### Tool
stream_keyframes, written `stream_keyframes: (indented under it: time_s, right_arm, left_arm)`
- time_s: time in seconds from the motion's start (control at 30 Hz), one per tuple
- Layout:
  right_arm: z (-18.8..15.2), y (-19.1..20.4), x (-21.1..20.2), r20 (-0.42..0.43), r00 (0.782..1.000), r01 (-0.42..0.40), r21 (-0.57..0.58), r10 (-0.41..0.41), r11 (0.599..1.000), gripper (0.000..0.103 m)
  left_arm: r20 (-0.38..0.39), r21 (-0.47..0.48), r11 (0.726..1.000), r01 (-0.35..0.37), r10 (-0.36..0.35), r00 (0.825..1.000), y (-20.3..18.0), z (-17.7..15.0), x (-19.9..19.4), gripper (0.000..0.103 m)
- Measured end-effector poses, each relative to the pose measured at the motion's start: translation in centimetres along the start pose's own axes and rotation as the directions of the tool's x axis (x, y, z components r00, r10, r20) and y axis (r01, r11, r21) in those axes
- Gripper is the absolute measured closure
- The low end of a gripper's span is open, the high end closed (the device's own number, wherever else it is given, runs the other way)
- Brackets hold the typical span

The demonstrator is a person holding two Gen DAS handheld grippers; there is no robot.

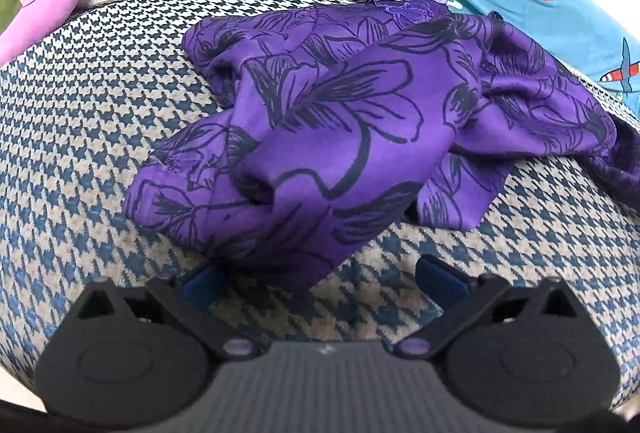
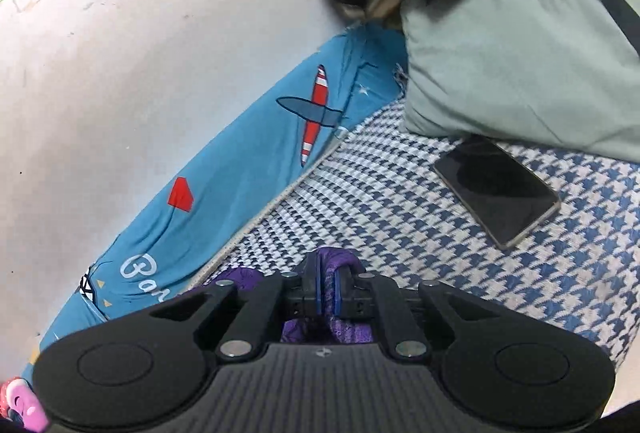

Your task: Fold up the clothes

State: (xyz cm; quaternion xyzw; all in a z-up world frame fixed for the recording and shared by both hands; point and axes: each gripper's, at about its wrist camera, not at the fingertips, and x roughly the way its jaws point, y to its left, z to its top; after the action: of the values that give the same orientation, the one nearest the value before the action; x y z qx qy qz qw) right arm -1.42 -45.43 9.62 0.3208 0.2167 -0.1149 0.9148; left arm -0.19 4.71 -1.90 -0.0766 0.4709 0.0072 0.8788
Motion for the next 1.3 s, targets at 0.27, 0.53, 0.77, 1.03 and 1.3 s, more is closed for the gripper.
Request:
stream_keyframes:
  time_s: [0.27,0.53,0.77,1.03,1.3]
  right_arm:
    - [0.6,-1.9,-0.9,0.009,0.997,0.074,-0.006,-0.074,0.997,0.069]
    - [1.3,-3.1,-1.8,0.012,0.996,0.087,0.048,-0.088,0.995,0.064]
    - [1.5,-2.9,-2.3,0.043,0.998,0.050,0.030,-0.051,0.998,0.058]
    - [0.1,-3.2,1.4,-0.221,0.963,0.155,-0.023,-0.157,0.988,0.036]
    - [0.6,-6.4,0.1,-0.222,0.954,0.232,0.110,-0.204,0.966,0.032]
  left_arm:
    - [0.004,-0.014,1.000,0.027,-0.027,1.000,-0.1,0.3,-0.2,0.000]
    - [0.006,-0.003,0.999,0.043,-0.043,0.999,-0.9,0.4,-0.4,0.000]
    - [0.005,0.002,0.999,0.053,-0.053,0.999,-1.3,0.4,-0.3,0.000]
    - [-0.001,0.015,0.998,0.053,-0.053,0.999,-1.6,0.2,-0.1,0.000]
    - [-0.003,0.008,0.998,0.060,-0.060,0.998,-1.5,0.3,-0.3,0.000]
